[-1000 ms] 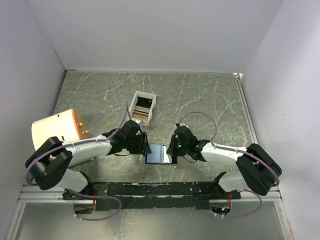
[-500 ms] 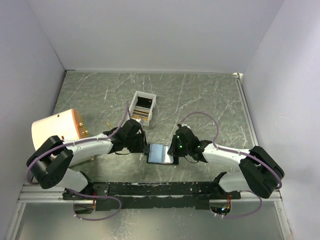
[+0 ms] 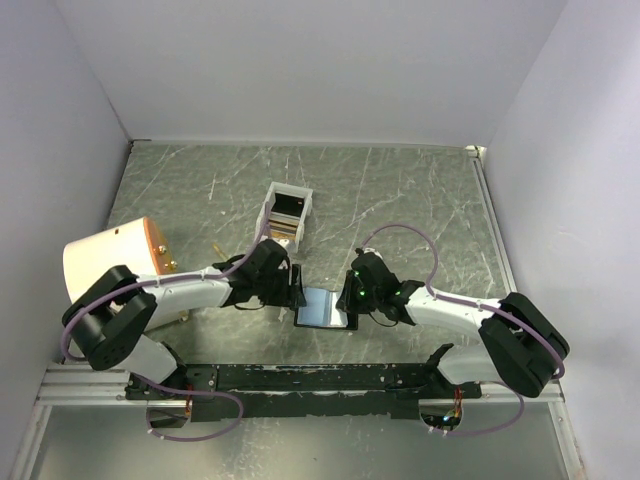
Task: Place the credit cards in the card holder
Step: Open the card holder at the center of the board.
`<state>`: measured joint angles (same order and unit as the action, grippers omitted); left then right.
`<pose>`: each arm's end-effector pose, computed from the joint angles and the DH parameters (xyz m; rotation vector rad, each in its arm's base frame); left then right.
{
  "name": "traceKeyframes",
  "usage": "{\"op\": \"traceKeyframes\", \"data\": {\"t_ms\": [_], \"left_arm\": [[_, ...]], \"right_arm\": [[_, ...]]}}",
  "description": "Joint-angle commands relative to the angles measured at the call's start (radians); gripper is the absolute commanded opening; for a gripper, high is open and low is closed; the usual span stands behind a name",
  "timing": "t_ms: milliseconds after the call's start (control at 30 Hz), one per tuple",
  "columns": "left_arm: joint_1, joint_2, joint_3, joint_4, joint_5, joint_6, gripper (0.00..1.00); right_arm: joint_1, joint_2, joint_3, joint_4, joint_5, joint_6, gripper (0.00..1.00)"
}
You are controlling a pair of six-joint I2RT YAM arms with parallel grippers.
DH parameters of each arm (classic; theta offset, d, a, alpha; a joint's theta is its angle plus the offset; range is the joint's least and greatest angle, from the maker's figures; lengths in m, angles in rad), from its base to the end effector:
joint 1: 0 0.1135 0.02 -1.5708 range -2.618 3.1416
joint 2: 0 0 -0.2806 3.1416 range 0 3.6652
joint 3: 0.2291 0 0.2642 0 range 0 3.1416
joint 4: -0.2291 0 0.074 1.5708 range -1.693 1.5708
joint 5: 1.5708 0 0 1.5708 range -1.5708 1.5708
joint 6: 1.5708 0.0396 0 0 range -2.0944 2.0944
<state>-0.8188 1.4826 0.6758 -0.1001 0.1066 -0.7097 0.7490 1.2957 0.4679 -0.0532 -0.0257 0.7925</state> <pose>0.1926 -0.2121 0.1594 0.1924 2.6323 -0.7311 0.1709 0.1603 0.1470 0.0443 2.5830 0.6704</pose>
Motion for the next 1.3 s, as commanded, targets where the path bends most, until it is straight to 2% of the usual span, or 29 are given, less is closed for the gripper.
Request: {"op": "traceKeyframes", "data": {"t_ms": [0, 167, 200, 267, 333, 467, 600, 733, 1000, 1267], "left_arm": [[-0.011, 0.031, 0.022, 0.028, -0.013, 0.035, 0.69], [-0.012, 0.068, 0.053, -0.039, -0.067, 0.038, 0.60], [-0.011, 0.066, 0.054, -0.044, -0.070, 0.034, 0.54], [-0.011, 0.043, 0.057, -0.052, -0.073, 0.024, 0.37], [-0.012, 0.007, 0.059, -0.065, -0.071, 0.012, 0.21], [-0.012, -0.078, 0.047, -0.084, -0.059, -0.026, 0.07], [-0.011, -0.152, 0.022, -0.065, -0.034, -0.060, 0.07], [-0.012, -0.184, 0.018, -0.060, -0.025, -0.080, 0.07], [-0.012, -0.195, -0.005, -0.042, -0.005, -0.120, 0.07], [-0.012, -0.219, -0.012, -0.048, -0.016, -0.124, 0.07]], "right_arm": [[-0.004, 0.004, -0.001, -0.037, 0.028, -0.013, 0.15], [-0.004, -0.008, -0.003, -0.040, 0.032, -0.014, 0.15], [-0.004, -0.009, -0.002, -0.042, 0.031, -0.013, 0.15], [-0.005, -0.010, 0.005, -0.049, 0.028, -0.013, 0.16], [-0.004, -0.017, 0.024, -0.072, 0.025, -0.012, 0.20], [-0.005, -0.064, 0.087, -0.176, 0.036, -0.015, 0.36], [-0.002, -0.114, 0.172, -0.286, 0.056, -0.014, 0.47], [0.023, -0.159, 0.211, -0.290, 0.027, 0.011, 0.53], [0.082, -0.091, 0.207, -0.158, -0.051, 0.065, 0.55], [0.125, 0.042, 0.199, -0.067, -0.081, 0.112, 0.69]]}}
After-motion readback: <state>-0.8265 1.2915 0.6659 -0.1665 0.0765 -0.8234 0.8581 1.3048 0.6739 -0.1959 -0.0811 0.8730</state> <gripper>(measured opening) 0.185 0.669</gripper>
